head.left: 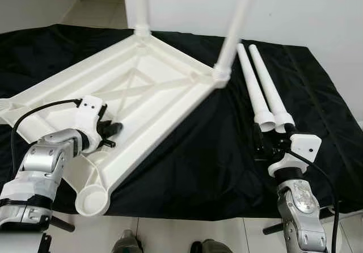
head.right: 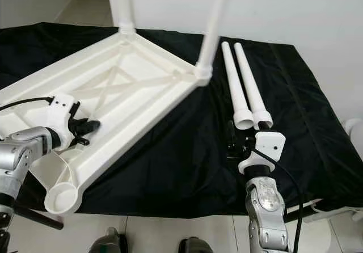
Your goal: Building children table
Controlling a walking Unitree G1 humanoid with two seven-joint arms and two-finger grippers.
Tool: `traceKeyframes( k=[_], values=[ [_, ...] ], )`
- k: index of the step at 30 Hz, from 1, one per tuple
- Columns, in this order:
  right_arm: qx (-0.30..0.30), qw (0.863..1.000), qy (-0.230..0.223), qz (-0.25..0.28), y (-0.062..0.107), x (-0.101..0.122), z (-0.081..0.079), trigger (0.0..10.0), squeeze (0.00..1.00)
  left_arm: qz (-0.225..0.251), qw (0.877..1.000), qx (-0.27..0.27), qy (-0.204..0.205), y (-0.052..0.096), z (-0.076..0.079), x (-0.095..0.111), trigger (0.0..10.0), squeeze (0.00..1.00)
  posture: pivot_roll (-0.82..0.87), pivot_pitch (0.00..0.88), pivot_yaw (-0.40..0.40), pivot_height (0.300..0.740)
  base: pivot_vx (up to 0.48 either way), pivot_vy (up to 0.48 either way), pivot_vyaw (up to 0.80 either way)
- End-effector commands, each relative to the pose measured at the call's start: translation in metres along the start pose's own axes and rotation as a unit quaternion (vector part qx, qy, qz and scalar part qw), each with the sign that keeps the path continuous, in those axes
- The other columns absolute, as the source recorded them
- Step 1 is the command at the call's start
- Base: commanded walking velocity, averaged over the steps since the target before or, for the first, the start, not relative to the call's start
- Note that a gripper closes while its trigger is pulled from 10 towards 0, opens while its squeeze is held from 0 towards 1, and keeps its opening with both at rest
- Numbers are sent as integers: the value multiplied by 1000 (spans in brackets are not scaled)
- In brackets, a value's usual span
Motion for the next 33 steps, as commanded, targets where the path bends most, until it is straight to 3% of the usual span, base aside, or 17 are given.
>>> traceKeyframes(
  k=[1,3,7,8,9,10,11,12,13,14,15,18,19,22,23,28,33],
  values=[
    [-5,1000,5,-4,1,0,2,10000,0,-51,986,154,22,5,-21,-18,0,0,58,87,-47,740,0,0,0],
    [-6,1000,6,-4,2,0,3,10000,0,-54,981,186,31,6,-25,-18,0,0,56,89,-47,740,0,0,0],
    [-6,1000,6,-5,2,0,3,10000,0,-46,983,177,24,5,-19,-15,0,0,56,89,-47,740,0,0,0],
    [-6,1000,7,-5,2,0,3,10000,0,-32,988,148,5,3,-11,-11,4235,0,56,89,-47,740,0,0,0],
    [-6,1000,8,-6,2,0,3,10000,0,-22,992,127,-8,2,-5,-8,4235,0,56,89,-47,740,0,0,0],
    [-6,1000,9,-5,2,0,3,10000,0,-7,996,89,-19,0,4,-5,10000,0,57,89,-46,740,0,0,0],
    [-6,1000,9,-6,2,0,3,10000,0,13,998,51,-28,0,13,-2,10000,125,57,89,-46,740,0,0,0],
    [-6,1000,9,-6,2,0,3,10000,0,13,998,51,-28,0,13,-2,10000,125,57,89,-46,740,0,0,0],
    [-6,1000,10,-5,2,0,3,10000,0,32,999,16,-34,0,21,2,10000,733,56,89,-45,740,0,0,0],
    [-6,1000,10,-5,2,0,3,10000,0,46,998,-19,-28,2,29,3,10000,1000,56,89,-45,740,0,0,0],
    [-6,1000,10,-5,2,0,3,10000,0,58,996,-58,-33,4,37,4,10000,1000,56,88,-44,740,0,0,0],
    [-6,1000,11,-5,2,0,3,10000,0,64,994,-83,-35,7,41,4,10000,1000,55,88,-44,740,0,0,0],
    [-7,1000,11,-6,2,-1,3,10000,0,84,982,-148,-87,15,54,5,10000,1000,56,88,-44,740,0,0,0],
    [-7,1000,11,-6,2,-1,3,10000,0,93,976,-165,-106,18,57,6,10000,1000,56,86,-43,740,0,0,0],
    [-7,1000,10,-7,3,-1,3,10000,0,100,974,-173,-106,20,55,8,10000,0,57,87,-43,740,0,0,0],
    [-6,1000,8,-7,2,-2,2,10000,0,119,971,-177,-107,25,45,16,10000,0,60,85,-47,740,0,0,0],
    [-3,1000,7,-8,0,-4,1,10000,0,157,971,-145,-109,29,22,32,10000,0,68,74,-51,740,0,0,0]
  ],
)
Point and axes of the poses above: a point about 5 cm out from each wrist's last joint towards the gripper, its own y axis pointing back from the gripper into the wrist, its own x axis along the axis of the wrist's last joint, z = x × y, the point moved 1 cm from there along -y, pointing out of the wrist towards the gripper, and after that the axes turned 8 degrees about -y, right-handed, at the moved point
